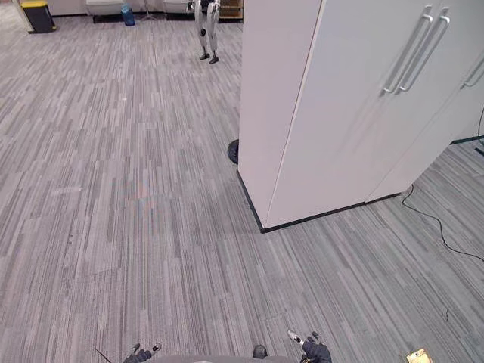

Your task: Organize washtable

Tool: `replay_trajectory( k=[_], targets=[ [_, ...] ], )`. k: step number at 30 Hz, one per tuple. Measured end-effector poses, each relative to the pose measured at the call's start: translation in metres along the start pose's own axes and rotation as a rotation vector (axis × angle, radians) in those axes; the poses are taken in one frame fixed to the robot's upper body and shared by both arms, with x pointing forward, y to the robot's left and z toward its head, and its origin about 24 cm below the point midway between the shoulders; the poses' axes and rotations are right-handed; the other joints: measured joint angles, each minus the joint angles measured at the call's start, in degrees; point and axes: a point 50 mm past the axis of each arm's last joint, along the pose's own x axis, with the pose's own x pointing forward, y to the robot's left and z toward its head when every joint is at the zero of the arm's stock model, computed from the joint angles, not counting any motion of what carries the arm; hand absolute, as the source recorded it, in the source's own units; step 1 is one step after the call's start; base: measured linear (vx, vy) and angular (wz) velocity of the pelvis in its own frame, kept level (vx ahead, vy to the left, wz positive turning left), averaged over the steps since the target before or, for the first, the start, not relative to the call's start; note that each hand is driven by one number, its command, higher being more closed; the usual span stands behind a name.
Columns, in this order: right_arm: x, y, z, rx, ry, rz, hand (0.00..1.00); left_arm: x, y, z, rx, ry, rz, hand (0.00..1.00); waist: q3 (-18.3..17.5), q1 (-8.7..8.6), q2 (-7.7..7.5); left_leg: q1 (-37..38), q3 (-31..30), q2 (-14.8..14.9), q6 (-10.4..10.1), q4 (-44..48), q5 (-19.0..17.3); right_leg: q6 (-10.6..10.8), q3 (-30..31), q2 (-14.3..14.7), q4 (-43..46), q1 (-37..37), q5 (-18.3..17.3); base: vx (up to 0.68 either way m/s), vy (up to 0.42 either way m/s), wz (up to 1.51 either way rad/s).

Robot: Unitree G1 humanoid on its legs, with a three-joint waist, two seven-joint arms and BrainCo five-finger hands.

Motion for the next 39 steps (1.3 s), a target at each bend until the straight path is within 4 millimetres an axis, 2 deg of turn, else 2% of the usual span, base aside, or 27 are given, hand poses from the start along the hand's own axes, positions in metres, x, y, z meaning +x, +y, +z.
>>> replay_trajectory(
  k=[3, 4, 6, 8, 9, 10, 11, 12, 13, 14, 16, 18, 19, 20, 21, 22, 24, 27, 28, 31, 33, 34, 35, 36, 37, 38, 39],
  targets=[
    [0.002, -0.001, 0.006, 0.017, -0.008, -0.012, 0.0, 0.002, -0.013, 0.023, 0.048, -0.09, -0.052, 0.0, 3.5, 1.11, -1.16, -8.0, -3.6, -1.0, -2.5, 15.3, -2.4, 0.3, -7.6, -3.7, 0.8, 3.1, -2.0, 0.02, 0.049, 1.36],
    [0.004, -0.006, 0.009, -0.002, 0.0, -0.023, 0.0, 0.002, -0.017, 0.025, 0.066, -0.104, -0.067, 0.0, 4.4, 1.25, -1.24, -10.8, -2.3, 0.3, -2.3, 18.9, -2.5, 1.0, -11.5, -5.2, 0.8, 4.8, -2.6, 0.0, 0.086, 1.7],
    [0.005, -0.014, 0.015, -0.017, -0.007, -0.04, 0.0, 0.001, -0.019, 0.024, 0.069, -0.11, -0.069, 0.0, 4.9, 1.19, -0.47, -13.9, -0.6, 3.0, -2.3, 18.7, -2.5, 2.4, -16.7, -7.8, 0.9, 7.7, -4.2, 0.08, 0.135, 1.64],
    [0.007, -0.013, 0.025, -0.027, -0.028, -0.037, 0.0, 0.001, -0.016, 0.025, 0.046, -0.12, -0.061, 0.0, 4.9, 1.45, -0.29, -16.5, -0.3, 4.4, -3.2, 12.5, -1.5, 4.6, -20.0, -10.8, 1.2, 9.1, -5.5, 0.15, 0.28, 1.18],
    [0.009, -0.011, 0.031, -0.026, -0.043, -0.029, 0.0, 0.001, -0.014, 0.024, 0.028, -0.121, -0.051, 0.0, 5.0, 1.87, -0.01, -17.5, 0.5, 5.5, -5.5, 8.6, 2.4, 6.2, -20.6, -12.2, 1.6, 9.8, -6.3, 0.2, 0.344, 0.57],
    [0.01, -0.005, 0.036, -0.038, -0.057, -0.01, 0.0, 0.001, -0.01, 0.026, 0.022, -0.125, -0.036, 0.0, 4.9, 2.72, -0.07, -17.8, 3.1, 5.4, -4.9, 9.1, 6.8, 8.1, -20.4, -13.6, 1.9, 10.2, -7.5, 0.25, 0.359, 0.42],
    [0.011, -0.002, 0.04, -0.042, -0.063, -0.003, 0.0, 0.002, -0.007, 0.027, 0.025, -0.127, -0.029, 0.0, 4.8, 2.99, -0.22, -18.1, 4.2, 5.0, -3.9, 10.1, 7.2, 8.8, -20.1, -14.5, 1.9, 10.3, -7.9, 0.34, 0.411, 0.23],
    [0.014, 0.009, 0.04, -0.036, -0.05, 0.022, 0.0, 0.002, -0.002, 0.028, 0.028, -0.128, -0.008, 0.0, 5.2, 3.68, -1.18, -18.9, 5.5, 4.1, -2.0, 13.7, 4.3, 8.9, -19.0, -15.7, 2.1, 10.9, -7.6, 0.37, 0.364, -0.04],
    [0.015, 0.021, 0.039, -0.029, -0.045, 0.048, 0.0, 0.002, 0.009, 0.027, 0.027, -0.117, 0.027, 0.0, 5.2, 4.63, -2.11, -19.9, 6.2, 3.5, -1.2, 17.2, 1.7, 10.6, -17.9, -16.5, 1.5, 11.0, -5.0, 0.41, 0.352, -0.12],
    [0.015, 0.029, 0.039, -0.025, -0.041, 0.065, 0.0, 0.001, 0.021, 0.021, 0.015, -0.09, 0.067, 0.0, 5.0, 4.47, -2.26, -19.9, 6.8, 3.4, 0.0, 19.2, -0.2, 10.7, -16.7, -17.1, 1.0, 11.6, -2.1, 0.35, 0.303, -0.18],
    [0.015, 0.029, 0.037, -0.023, -0.037, 0.066, 0.0, -0.001, 0.027, 0.01, 0.026, -0.055, 0.081, 0.0, 4.6, 4.45, -2.09, -19.0, 7.1, 2.6, 0.9, 20.3, -2.6, 11.1, -14.9, -18.1, 2.7, 11.5, -0.4, 0.31, 0.27, -0.13],
    [0.013, 0.024, 0.031, -0.02, -0.024, 0.053, 0.0, -0.003, 0.029, 0.003, 0.072, -0.03, 0.082, 0.0, 4.0, 4.31, -2.01, -15.4, 7.7, 0.1, 2.9, 19.3, -5.2, 9.9, -11.8, -22.0, 14.5, 8.1, 0.5, 0.37, 0.309, 0.05],
    [0.012, 0.019, 0.026, -0.019, -0.011, 0.042, 0.0, -0.003, 0.029, 0.005, 0.126, -0.033, 0.071, 0.0, 3.4, 4.18, -1.78, -13.4, 7.6, -1.1, 3.3, 17.5, -5.3, 7.2, -10.8, -23.7, 21.6, 5.3, 2.4, 0.36, 0.262, 0.33],
    [0.011, 0.015, 0.024, -0.017, -0.016, 0.033, 0.0, -0.002, 0.024, 0.008, 0.196, -0.044, 0.038, 0.0, 3.3, 4.03, -1.32, -10.0, 6.9, -2.6, 4.6, 14.5, -5.4, 0.2, -9.3, -25.1, 31.5, 1.1, 5.1, 0.37, 0.244, 0.42],
    [0.01, 0.013, 0.025, -0.016, -0.028, 0.031, 0.0, -0.001, 0.021, 0.013, 0.233, -0.055, 0.022, 0.0, 3.4, 3.45, -1.05, -7.7, 5.6, -3.6, 5.2, 12.5, -5.4, -1.0, -6.9, -24.4, 39.5, -1.7, 3.3, 0.46, 0.274, 0.73],
    [0.01, 0.013, 0.025, -0.016, -0.03, 0.03, 0.0, 0.002, 0.017, 0.022, 0.28, -0.075, -0.001, 0.0, 3.4, 2.07, -1.03, -4.6, 3.1, -4.4, 6.0, 10.2, -5.4, 2.2, -4.1, -21.0, 46.6, -3.5, -0.7, 0.48, 0.236, 1.04],
    [0.008, 0.008, 0.018, -0.01, -0.014, 0.019, 0.0, 0.006, -0.001, 0.036, 0.389, -0.106, -0.074, 0.0, 3.6, 1.02, -0.89, 2.1, -0.4, -5.0, 6.5, 5.7, -5.3, 1.7, -5.4, -15.6, 53.7, -6.6, -8.0, 0.47, 0.141, 0.91],
    [0.007, 0.006, 0.02, 0.015, -0.04, 0.015, 0.0, 0.009, -0.029, 0.045, 0.499, -0.134, -0.171, 0.0, 5.0, -0.48, -0.15, 8.8, -3.5, -4.6, 7.8, 1.8, -6.0, 0.2, -9.0, -8.5, 54.5, -14.1, -14.7, 0.42, 0.024, 0.61],
    [0.007, 0.006, 0.029, 0.037, -0.077, 0.017, 0.0, 0.009, -0.045, 0.052, 0.517, -0.154, -0.221, 0.0, 6.3, -2.08, 0.28, 11.4, -5.0, -3.6, 8.3, 0.6, -6.4, -0.7, -10.8, -4.8, 50.1, -18.9, -15.2, 0.43, -0.033, 0.74],
    [0.005, -0.003, 0.031, 0.098, -0.096, -0.02, 0.0, 0.007, -0.073, 0.052, 0.502, -0.172, -0.293, 0.0, 7.4, -3.09, 1.43, 15.2, -5.1, -1.4, 8.2, -0.7, -6.4, -1.2, -12.9, -1.5, 36.4, -23.6, -13.6, 0.49, -0.062, 0.82],
    [0.002, -0.013, 0.019, 0.122, -0.063, -0.052, 0.0, 0.003, -0.083, 0.041, 0.501, -0.153, -0.323, 0.0, 7.6, -3.41, 1.56, 18.9, -5.2, 0.4, 7.4, -0.6, -6.7, -1.6, -14.7, -0.6, 18.8, -25.3, -6.6, 0.65, -0.126, 0.75],
    [0.001, -0.015, 0.016, 0.13, -0.054, -0.06, 0.0, 0.003, -0.083, 0.038, 0.5, -0.145, -0.325, 0.0, 7.6, -3.43, 1.5, 19.8, -5.3, 0.7, 6.4, -0.4, -7.1, -1.8, -15.2, -0.6, 15.1, -25.4, -5.1, 0.74, -0.177, 0.59],
    [-0.001, -0.018, 0.009, 0.138, -0.035, -0.07, 0.0, 0.001, -0.084, 0.032, 0.492, -0.126, -0.331, 0.0, 7.5, -3.41, 0.97, 21.4, -5.5, 0.8, 5.1, 0.2, -7.7, -2.3, -15.8, -0.9, 10.7, -25.5, -3.6, 0.82, -0.215, 0.54],
    [-0.003, -0.019, 0.003, 0.165, -0.022, -0.08, 0.0, 0.001, -0.081, 0.027, 0.489, -0.108, -0.325, 0.0, 7.0, -3.77, -0.02, 23.2, -6.5, 1.0, 3.3, 2.5, -8.7, -4.8, -15.8, -2.1, 9.4, -25.4, 0.4, 1.01, -0.27, 0.47],
    [-0.003, -0.022, 0.004, 0.172, -0.028, -0.09, 0.0, 0.001, -0.079, 0.025, 0.48, -0.095, -0.316, 0.0, 6.5, -3.78, 1.67, 22.8, -7.5, 3.5, 0.7, 6.8, -7.9, -9.4, -17.1, -1.5, 15.2, -26.4, 6.4, 0.86, -0.252, 0.36],
    [-0.004, -0.025, 0.006, 0.183, -0.037, -0.099, 0.0, 0.001, -0.079, 0.025, 0.48, -0.095, -0.318, 0.0, 6.2, -3.86, 2.23, 21.9, -8.1, 4.4, -2.3, 9.6, -6.0, -10.0, -17.8, -1.4, 17.5, -26.7, 6.9, 0.85, -0.29, 0.13],
    [-0.004, -0.03, 0.009, 0.206, -0.052, -0.119, 0.0, 0.001, -0.079, 0.025, 0.472, -0.094, -0.324, 0.0, 5.2, -3.85, 4.08, 18.4, -9.1, 6.2, -4.2, 16.1, 0.6, -10.7, -18.8, 0.5, 19.9, -26.6, 4.0, 0.86, -0.326, -0.03]
  ],
)
